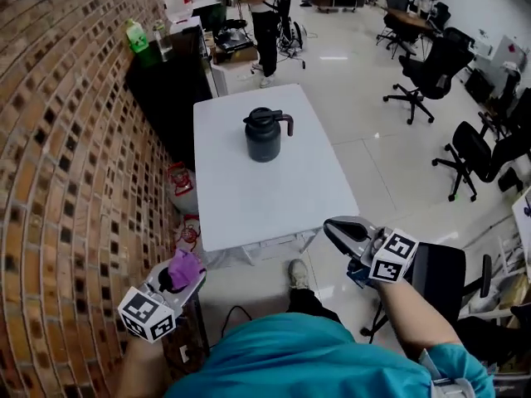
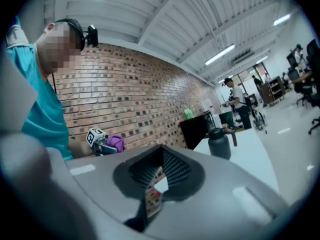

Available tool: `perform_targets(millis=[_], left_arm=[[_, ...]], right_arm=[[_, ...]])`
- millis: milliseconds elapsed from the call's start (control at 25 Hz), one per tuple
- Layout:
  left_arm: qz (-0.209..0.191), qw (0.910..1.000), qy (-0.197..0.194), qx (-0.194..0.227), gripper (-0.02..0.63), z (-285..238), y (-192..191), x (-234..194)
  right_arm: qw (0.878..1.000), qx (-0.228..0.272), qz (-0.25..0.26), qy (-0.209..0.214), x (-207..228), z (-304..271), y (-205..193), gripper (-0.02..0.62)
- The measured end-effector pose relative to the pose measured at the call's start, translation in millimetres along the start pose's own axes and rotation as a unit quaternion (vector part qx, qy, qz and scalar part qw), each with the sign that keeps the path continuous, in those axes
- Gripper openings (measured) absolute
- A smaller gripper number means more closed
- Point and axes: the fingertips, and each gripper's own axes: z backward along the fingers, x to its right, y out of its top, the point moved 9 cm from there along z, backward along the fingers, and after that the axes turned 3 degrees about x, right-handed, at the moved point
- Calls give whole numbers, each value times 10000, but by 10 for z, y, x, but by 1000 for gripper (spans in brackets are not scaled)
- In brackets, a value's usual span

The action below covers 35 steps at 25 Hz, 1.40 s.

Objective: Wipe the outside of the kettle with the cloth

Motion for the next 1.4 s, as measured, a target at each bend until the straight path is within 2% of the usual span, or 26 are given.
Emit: perform_targets(millis=[160,400,560,640,760,960,1080,1400], left_arm=[[1047,9942,-108,224,170,429,-434,665],[1486,9873,196,522,170,487,-664,1491],[1777,9801,450,765,170,441,-720,1944],[1800,9788,513,833,170,460,-695,2059],[1626,9819,463,852,170,513,-594,2145],[1457,9856,341,791,170,528,-750,2261],[1320,9879,296,765,170,563,-718,2275],[1240,9879,313,880,170,736,-401,1828]], right_arm=[[9999,-139,36,-60,-617,386,-120,5],[9992,-225,295,115,-946,1138,-211,5],[9990,-311,155,294,-1064,1565,-278,5],[9988,-329,199,312,-1141,1674,-248,5],[9987,-252,416,175,-1246,1756,-154,3],[9983,-212,540,-93,-1279,1933,-418,3],[9984,-178,527,-144,-1311,1933,-438,3],[9977,-184,636,-143,-1378,1407,-198,3]])
